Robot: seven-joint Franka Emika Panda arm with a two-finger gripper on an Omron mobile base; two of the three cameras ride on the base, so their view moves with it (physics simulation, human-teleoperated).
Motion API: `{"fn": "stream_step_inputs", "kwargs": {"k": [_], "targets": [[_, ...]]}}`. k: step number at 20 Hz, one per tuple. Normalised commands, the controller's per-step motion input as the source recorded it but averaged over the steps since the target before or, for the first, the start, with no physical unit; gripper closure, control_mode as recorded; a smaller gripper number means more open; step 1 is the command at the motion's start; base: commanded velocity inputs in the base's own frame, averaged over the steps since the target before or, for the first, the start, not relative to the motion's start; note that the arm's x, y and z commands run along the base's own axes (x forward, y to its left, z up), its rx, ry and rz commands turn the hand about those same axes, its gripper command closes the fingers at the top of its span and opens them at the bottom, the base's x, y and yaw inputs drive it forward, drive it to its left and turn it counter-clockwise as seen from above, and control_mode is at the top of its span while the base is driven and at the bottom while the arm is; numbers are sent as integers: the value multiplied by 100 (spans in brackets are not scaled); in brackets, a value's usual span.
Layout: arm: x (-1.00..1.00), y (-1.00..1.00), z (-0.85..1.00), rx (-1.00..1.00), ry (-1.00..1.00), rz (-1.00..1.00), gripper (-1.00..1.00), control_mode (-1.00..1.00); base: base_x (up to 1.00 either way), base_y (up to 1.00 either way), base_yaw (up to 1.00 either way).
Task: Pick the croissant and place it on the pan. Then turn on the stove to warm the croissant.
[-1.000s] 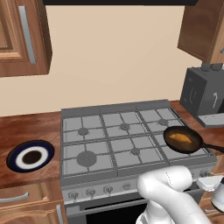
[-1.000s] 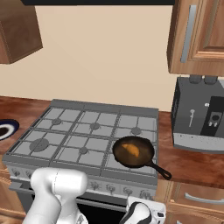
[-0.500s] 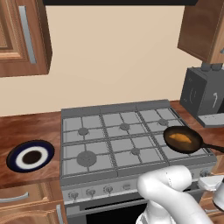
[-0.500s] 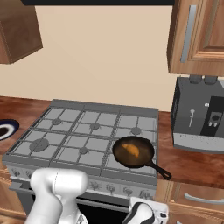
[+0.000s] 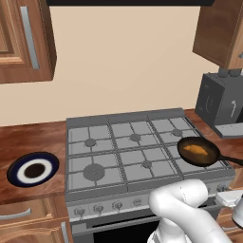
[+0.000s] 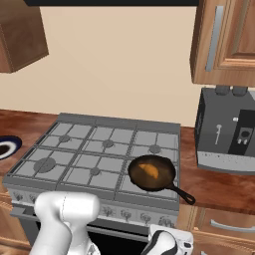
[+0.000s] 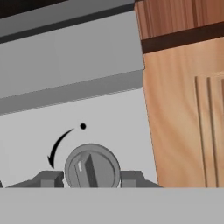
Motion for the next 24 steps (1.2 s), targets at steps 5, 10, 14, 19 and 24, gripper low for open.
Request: {"fn": "stream_step_inputs", "kwargs": {"k": [5, 10, 14, 19, 24], "targets": [[2, 0, 0, -7, 0, 1, 100, -100, 0, 0, 0], [7, 0, 0, -13, 0, 0, 100, -100, 0, 0, 0], [10, 0, 0, -15, 0, 1, 100, -100, 0, 0, 0], [9, 0, 0, -16, 0, 3, 100, -100, 0, 0, 0], [16, 0, 1, -15, 0, 9, 100, -100, 0, 0, 0]]}}
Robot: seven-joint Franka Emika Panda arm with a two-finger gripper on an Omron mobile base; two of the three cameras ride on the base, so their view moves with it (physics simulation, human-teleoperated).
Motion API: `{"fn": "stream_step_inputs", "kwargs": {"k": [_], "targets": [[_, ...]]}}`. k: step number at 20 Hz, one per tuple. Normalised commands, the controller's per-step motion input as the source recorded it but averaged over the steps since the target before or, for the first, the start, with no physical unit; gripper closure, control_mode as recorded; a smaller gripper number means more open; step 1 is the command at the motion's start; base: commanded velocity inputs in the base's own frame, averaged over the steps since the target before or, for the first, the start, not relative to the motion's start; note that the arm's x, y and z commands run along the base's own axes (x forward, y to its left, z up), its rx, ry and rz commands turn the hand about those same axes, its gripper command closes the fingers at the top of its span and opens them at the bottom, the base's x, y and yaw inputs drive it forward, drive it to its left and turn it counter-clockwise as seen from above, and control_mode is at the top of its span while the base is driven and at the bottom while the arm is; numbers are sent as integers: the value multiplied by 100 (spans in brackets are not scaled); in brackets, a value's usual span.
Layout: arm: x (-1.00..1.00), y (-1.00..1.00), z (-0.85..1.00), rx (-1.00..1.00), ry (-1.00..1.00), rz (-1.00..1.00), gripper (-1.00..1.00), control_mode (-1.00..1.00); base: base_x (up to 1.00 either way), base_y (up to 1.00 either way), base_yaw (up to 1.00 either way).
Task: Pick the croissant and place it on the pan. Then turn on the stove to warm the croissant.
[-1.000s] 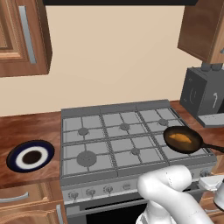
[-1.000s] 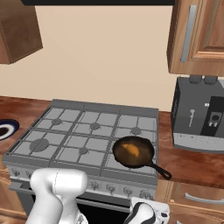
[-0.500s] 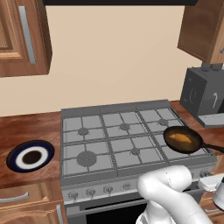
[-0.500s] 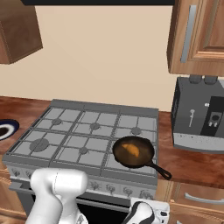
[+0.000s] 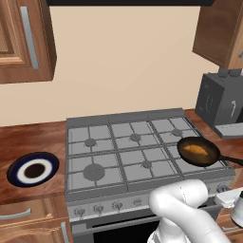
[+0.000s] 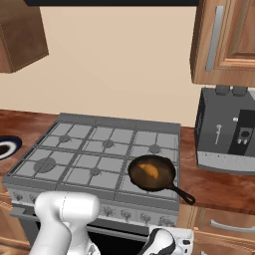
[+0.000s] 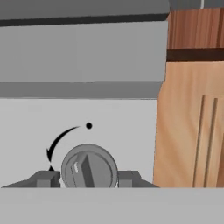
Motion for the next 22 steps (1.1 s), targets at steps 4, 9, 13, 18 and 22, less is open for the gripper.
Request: {"fn": "stream_step_inputs", "kwargs": {"k": [4, 9, 13, 18, 22], "targets": [[19, 0, 4, -15, 1, 11, 100, -100, 0, 0, 0], [20, 0, 0, -19, 2, 11, 100, -100, 0, 0, 0], [23, 0, 0, -24, 1, 12, 100, -100, 0, 0, 0], [18, 0, 0, -27, 1, 14, 100, -100, 0, 0, 0], [6, 0, 0, -27, 0, 17, 100, -100, 0, 0, 0]]}}
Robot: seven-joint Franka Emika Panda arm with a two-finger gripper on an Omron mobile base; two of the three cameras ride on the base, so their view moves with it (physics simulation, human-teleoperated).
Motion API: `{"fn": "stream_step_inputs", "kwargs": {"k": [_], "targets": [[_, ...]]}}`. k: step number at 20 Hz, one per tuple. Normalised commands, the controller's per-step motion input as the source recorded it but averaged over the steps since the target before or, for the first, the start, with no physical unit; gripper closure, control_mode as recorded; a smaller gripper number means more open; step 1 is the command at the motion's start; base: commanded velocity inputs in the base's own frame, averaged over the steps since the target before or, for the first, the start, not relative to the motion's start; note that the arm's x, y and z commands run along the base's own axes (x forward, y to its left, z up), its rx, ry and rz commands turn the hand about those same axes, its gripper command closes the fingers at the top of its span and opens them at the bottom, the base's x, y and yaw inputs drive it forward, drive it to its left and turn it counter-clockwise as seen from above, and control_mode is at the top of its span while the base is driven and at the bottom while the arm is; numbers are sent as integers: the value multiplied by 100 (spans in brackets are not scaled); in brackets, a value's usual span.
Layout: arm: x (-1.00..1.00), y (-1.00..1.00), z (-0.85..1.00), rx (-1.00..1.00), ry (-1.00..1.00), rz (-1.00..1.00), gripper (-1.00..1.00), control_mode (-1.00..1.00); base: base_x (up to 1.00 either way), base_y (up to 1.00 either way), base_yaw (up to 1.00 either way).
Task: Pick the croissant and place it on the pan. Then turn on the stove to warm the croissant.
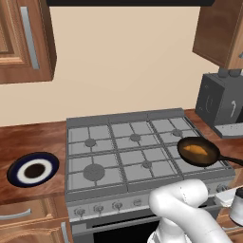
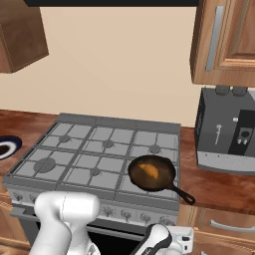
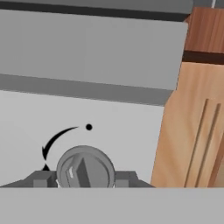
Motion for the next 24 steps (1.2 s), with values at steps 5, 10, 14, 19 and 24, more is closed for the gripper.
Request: {"fn": "stream_step_inputs", "kwargs": {"k": [5, 10, 14, 19, 24], "targets": [[1, -5, 0, -27, 0, 20, 100, -100, 0, 0, 0], [0, -18, -6, -27, 0, 23, 100, -100, 0, 0, 0], [0, -24, -4, -26, -1, 24, 100, -100, 0, 0, 0], [0, -17, -7, -25, -3, 27, 100, -100, 0, 0, 0], [0, -18, -11, -23, -9, 30, 100, -100, 0, 0, 0]]}}
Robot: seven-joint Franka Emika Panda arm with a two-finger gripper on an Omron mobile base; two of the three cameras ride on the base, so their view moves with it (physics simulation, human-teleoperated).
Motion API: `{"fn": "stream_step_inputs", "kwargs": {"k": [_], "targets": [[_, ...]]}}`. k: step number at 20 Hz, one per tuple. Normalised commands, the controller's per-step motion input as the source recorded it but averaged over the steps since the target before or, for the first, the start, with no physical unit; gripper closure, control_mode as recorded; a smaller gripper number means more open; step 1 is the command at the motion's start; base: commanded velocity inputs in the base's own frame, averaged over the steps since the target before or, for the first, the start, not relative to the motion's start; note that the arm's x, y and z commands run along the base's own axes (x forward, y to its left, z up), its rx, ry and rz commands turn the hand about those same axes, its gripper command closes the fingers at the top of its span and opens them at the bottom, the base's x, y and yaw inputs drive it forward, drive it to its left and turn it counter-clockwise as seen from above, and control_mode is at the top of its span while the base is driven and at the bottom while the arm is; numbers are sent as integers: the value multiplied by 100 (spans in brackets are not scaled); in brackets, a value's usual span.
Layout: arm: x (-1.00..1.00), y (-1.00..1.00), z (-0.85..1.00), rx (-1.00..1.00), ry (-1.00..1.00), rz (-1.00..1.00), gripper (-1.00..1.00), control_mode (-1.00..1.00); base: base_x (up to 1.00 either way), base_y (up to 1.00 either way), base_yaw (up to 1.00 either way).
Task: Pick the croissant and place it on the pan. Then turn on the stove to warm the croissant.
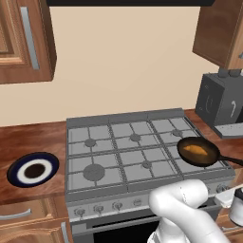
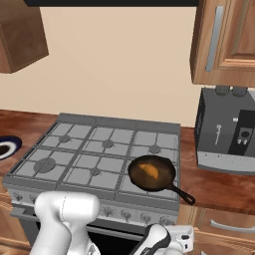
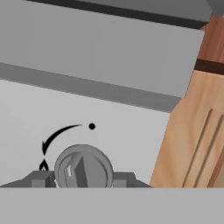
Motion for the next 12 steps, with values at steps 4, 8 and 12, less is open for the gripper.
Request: {"fn": "stream_step_inputs", "kwargs": {"k": [4, 8, 12], "targets": [[-1, -18, -19, -21, -15, 32, 100, -100, 0, 0, 0], [-1, -12, -25, -20, -25, 31, 100, -100, 0, 0, 0], [0, -7, -21, -21, -26, 31, 100, -100, 0, 0, 0]]}}
